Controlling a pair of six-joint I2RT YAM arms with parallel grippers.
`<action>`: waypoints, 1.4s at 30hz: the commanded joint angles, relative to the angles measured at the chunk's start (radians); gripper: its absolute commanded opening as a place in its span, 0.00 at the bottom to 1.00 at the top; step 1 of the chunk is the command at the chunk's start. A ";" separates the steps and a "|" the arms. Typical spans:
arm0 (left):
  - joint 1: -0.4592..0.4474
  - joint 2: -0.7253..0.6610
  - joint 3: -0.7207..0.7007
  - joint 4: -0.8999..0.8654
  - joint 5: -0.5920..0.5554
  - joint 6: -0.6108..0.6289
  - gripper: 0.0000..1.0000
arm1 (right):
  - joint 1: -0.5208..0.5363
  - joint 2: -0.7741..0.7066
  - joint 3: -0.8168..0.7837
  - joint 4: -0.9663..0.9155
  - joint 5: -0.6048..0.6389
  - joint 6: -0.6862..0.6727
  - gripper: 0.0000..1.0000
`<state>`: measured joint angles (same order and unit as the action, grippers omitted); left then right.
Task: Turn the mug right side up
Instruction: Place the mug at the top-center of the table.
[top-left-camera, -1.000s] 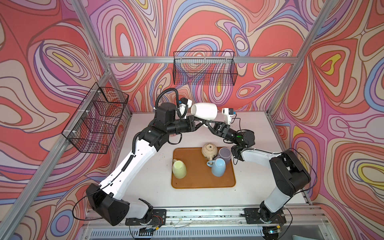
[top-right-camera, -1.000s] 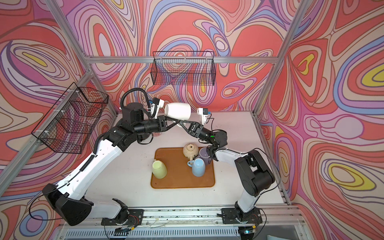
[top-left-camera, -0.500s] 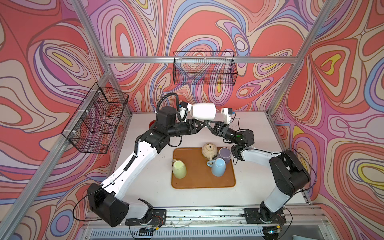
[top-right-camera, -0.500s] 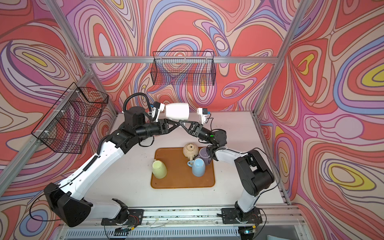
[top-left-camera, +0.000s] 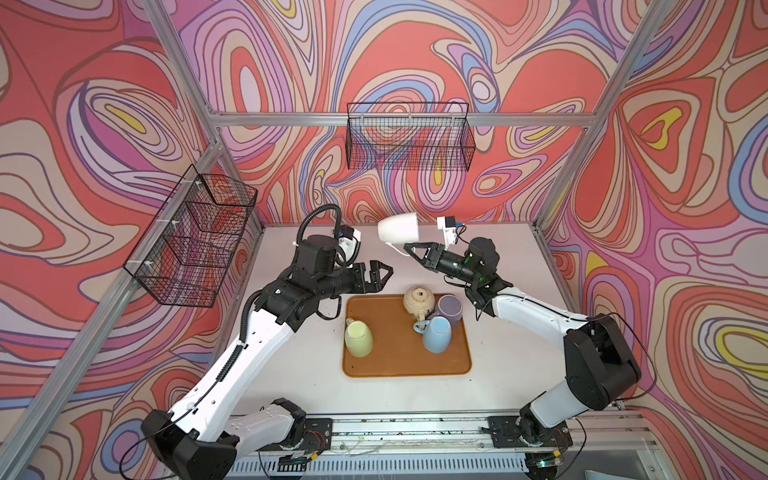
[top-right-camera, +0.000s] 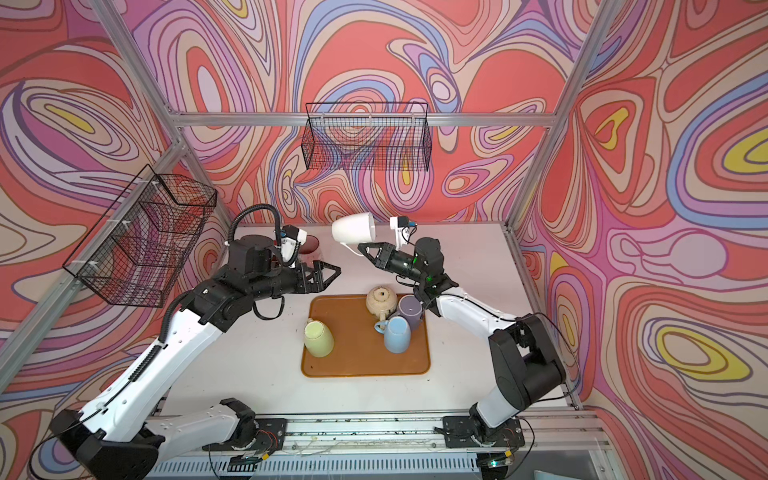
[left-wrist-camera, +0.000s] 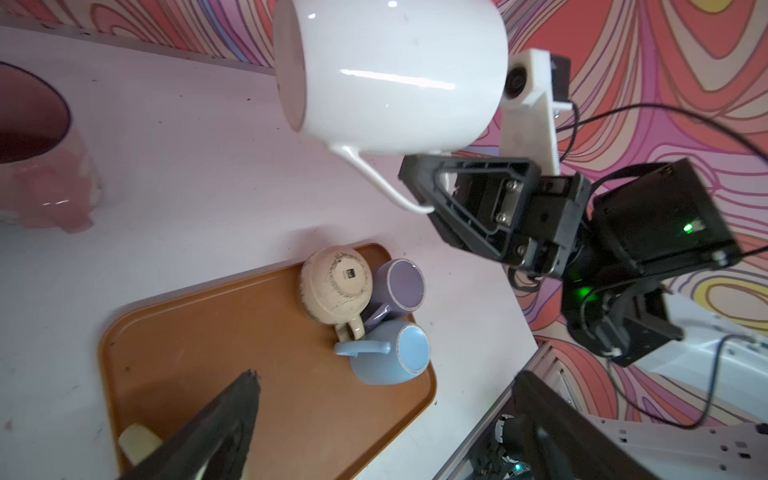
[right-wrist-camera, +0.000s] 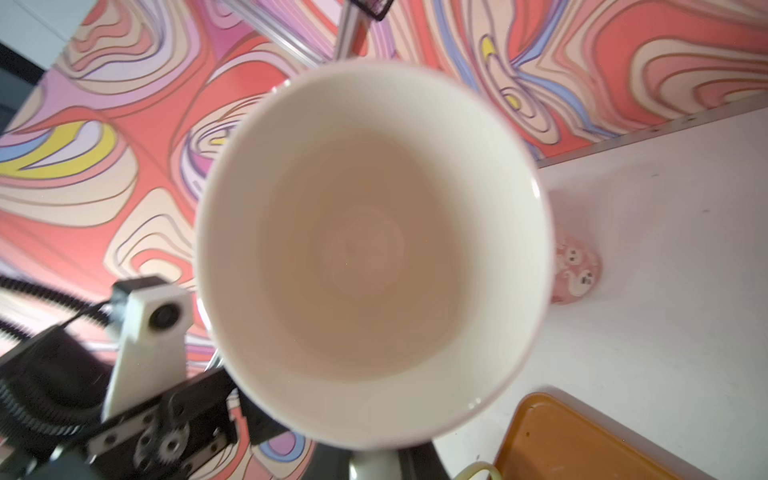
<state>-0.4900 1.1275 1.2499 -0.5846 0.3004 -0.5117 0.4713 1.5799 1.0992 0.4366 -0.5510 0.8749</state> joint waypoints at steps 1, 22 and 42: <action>0.005 -0.045 -0.031 -0.155 -0.165 0.066 1.00 | 0.029 0.008 0.152 -0.410 0.193 -0.269 0.00; 0.004 -0.345 -0.307 -0.317 -0.578 0.044 1.00 | 0.243 0.813 1.229 -1.238 0.779 -0.607 0.00; 0.005 -0.394 -0.336 -0.296 -0.548 0.087 1.00 | 0.260 1.041 1.406 -1.139 0.800 -0.675 0.00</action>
<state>-0.4900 0.7399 0.9264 -0.8825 -0.2398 -0.4393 0.7227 2.5931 2.4542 -0.7689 0.2428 0.2176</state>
